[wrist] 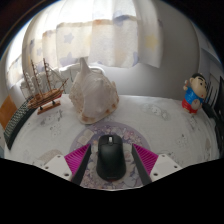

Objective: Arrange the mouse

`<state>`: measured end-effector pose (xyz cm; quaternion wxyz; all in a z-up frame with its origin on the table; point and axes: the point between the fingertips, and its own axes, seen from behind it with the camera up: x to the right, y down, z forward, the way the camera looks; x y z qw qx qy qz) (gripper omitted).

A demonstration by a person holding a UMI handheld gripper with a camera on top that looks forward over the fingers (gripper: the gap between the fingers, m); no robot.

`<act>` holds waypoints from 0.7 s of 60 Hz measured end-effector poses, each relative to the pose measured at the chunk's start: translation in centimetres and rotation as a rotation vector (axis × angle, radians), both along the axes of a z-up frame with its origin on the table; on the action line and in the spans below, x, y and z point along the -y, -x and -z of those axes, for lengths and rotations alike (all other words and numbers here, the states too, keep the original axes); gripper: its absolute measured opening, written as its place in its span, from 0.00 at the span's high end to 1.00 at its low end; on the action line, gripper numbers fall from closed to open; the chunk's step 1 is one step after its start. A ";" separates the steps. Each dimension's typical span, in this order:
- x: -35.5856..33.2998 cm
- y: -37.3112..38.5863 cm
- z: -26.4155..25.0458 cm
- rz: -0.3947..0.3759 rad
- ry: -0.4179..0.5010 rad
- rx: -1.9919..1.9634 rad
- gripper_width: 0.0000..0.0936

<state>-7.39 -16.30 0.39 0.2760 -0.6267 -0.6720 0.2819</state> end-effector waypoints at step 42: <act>-7.0 -19.8 -18.4 0.082 -0.041 0.088 0.08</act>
